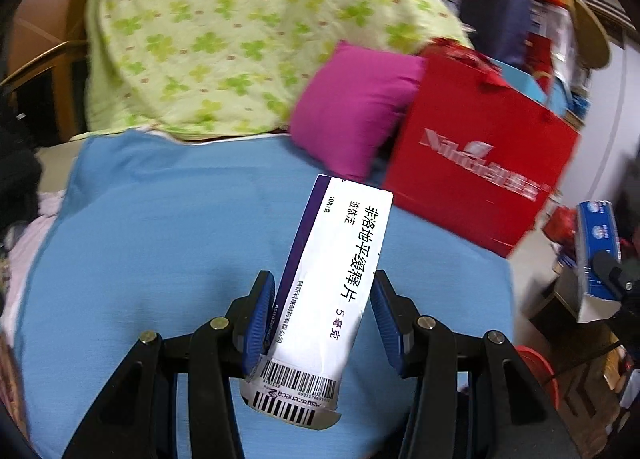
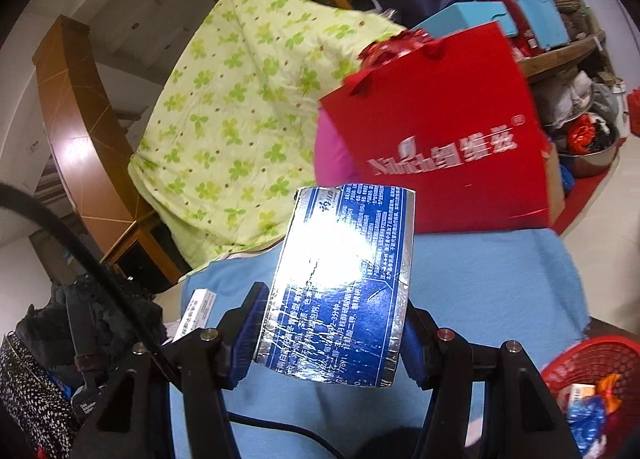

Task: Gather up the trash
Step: 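Lift both boxes and carry them over the red wastebasket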

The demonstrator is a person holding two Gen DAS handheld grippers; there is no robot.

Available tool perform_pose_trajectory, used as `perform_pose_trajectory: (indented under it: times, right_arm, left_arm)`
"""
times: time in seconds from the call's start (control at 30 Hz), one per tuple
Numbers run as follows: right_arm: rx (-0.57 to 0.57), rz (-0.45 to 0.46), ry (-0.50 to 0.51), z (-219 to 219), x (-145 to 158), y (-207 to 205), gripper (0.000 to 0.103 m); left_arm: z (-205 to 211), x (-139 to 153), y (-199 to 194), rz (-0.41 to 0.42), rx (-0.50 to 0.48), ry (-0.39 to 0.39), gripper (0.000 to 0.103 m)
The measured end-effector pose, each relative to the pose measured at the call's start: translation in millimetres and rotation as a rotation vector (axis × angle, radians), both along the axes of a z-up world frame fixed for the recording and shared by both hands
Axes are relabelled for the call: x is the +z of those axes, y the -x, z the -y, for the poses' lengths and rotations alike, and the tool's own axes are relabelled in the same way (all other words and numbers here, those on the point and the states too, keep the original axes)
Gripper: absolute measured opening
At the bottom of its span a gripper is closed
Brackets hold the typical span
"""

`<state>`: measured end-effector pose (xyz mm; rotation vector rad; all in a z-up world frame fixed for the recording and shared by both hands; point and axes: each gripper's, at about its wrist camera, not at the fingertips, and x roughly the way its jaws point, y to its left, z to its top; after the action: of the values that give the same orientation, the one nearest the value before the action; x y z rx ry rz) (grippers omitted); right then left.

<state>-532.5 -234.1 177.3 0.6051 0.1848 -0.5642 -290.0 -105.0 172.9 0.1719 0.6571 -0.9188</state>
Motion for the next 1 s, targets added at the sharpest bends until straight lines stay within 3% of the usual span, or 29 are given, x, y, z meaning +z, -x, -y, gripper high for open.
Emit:
perform_pose_trajectory:
  times: [0.2,0.6,1.0]
  right_arm:
    - [-0.126,-0.057,-0.047,20,-24,54,0.063]
    - [-0.360,-0.243,-0.214,56,-111,167,0.063]
    - [-0.411,-0.377,-0.279,64,-154,197,0.063]
  left_arm:
    - [48,-9,58,-0.006,-0.151,-0.020,0.051]
    - [99,-28,148,-0.010,-0.355,-0.081,0.051]
    - [122,-44,189,-0.005,-0.427,-0.149,0.051]
